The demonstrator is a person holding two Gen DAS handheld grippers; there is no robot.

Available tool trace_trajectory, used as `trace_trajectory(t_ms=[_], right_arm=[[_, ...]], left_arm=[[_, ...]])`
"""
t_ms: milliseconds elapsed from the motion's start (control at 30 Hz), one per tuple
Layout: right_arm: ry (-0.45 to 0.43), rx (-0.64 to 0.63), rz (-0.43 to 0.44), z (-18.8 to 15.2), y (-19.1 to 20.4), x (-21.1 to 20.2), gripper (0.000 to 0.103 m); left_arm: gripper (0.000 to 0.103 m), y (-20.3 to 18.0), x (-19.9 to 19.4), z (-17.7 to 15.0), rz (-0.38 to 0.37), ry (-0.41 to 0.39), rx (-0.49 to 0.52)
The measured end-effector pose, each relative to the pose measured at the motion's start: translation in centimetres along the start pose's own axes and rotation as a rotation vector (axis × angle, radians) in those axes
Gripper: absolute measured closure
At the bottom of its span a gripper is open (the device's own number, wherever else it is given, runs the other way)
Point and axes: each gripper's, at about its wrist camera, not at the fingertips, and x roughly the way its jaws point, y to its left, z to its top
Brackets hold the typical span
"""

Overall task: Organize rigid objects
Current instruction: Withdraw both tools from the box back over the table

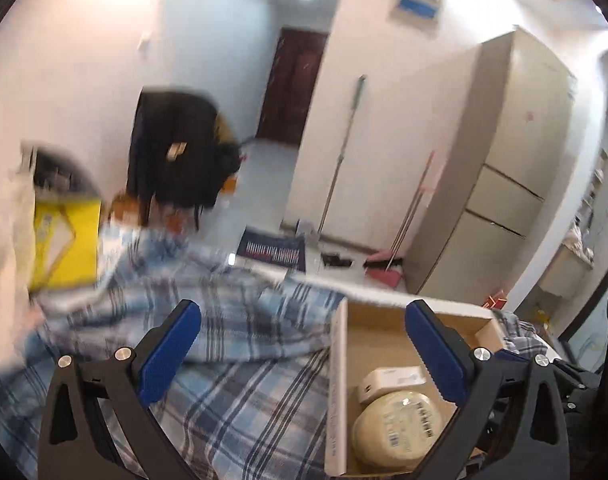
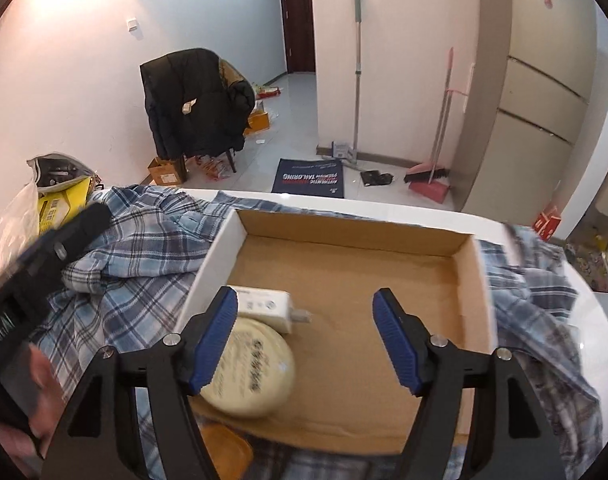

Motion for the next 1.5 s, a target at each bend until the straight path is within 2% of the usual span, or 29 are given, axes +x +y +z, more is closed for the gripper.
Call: trace_trajectory(t_ms=[133, 267, 367, 433, 600, 667, 700, 733, 833, 967, 1133, 1200, 1267, 1300, 1400, 1467, 1500], right_arm=[[-0.078, 0.002, -0.031, -0.9, -1.5, -4.1, 0.032], [-0.172, 0.008, -0.052, -2.2, -3.2, -8.9, 0.019], [-0.252, 0.048, -0.068, -3.4, -4.7, -12.3, 0.019], [-0.297, 0.054, -0.078, -4.4, -5.3, -14.3, 0.019], [-0.348, 0.067, -0.064, -7.0, -6.1, -17.7, 0.016], [-0.366, 0.069, -0.056, -8.0, -6.3, -18.8, 0.014], [-0.373, 0.061, -0.057, -8.5, -6.2, -19.3, 0.012], [-0.378, 0.045, -0.066, -8.9, -6.1, -19.7, 0.012], [-0.413, 0.025, -0.108, -10.7, -5.8, -20.4, 0.012], [-0.45, 0.029, -0.13, -12.0, -5.9, -19.6, 0.012], [-0.416, 0.013, -0.145, -13.0, -6.0, -17.4, 0.012], [-0.391, -0.002, -0.136, -13.3, -5.9, -16.5, 0.012], [-0.378, 0.012, -0.127, -13.8, -6.3, -16.0, 0.012], [-0.365, 0.022, -0.122, -14.0, -6.5, -15.7, 0.012], [-0.339, 0.044, -0.099, -14.3, -7.0, -15.5, 0.012], [-0.341, 0.056, -0.099, -14.4, -7.4, -15.7, 0.012], [-0.34, 0.058, -0.105, -14.3, -7.5, -15.8, 0.012]], left_arm=[[0.0, -2.2, -3.5, 1.2, -0.048, -0.107, 0.089], [0.0, -4.5, -7.3, 1.6, -0.101, -0.169, 0.117], [0.0, -5.9, -9.9, 0.4, -0.115, -0.186, 0.132], [0.0, -7.0, -11.6, -0.7, -0.128, -0.192, 0.179], [0.0, -8.3, -16.0, -2.6, -0.155, -0.239, 0.25], [0.0, -8.4, -18.4, -3.4, -0.207, -0.282, 0.233], [0.0, -7.9, -19.4, -4.0, -0.267, -0.32, 0.213], [0.0, -7.5, -20.0, -4.5, -0.297, -0.342, 0.2], [0.0, -6.8, -20.3, -5.5, -0.264, -0.332, 0.175], [0.0, -5.8, -19.3, -7.0, -0.275, -0.306, 0.154], [0.0, -5.7, -17.4, -9.4, -0.288, -0.309, 0.198], [0.0, -6.3, -16.6, -10.3, -0.271, -0.266, 0.246], [0.0, -7.2, -15.4, -10.8, -0.228, -0.17, 0.293], [0.0, -7.5, -14.7, -10.9, -0.216, -0.109, 0.293], [0.0, -8.1, -12.0, -11.4, -0.255, 0.154, 0.247], [0.0, -8.6, -11.0, -12.1, -0.245, 0.253, 0.239], [0.0, -8.8, -10.8, -12.3, -0.231, 0.276, 0.246]])
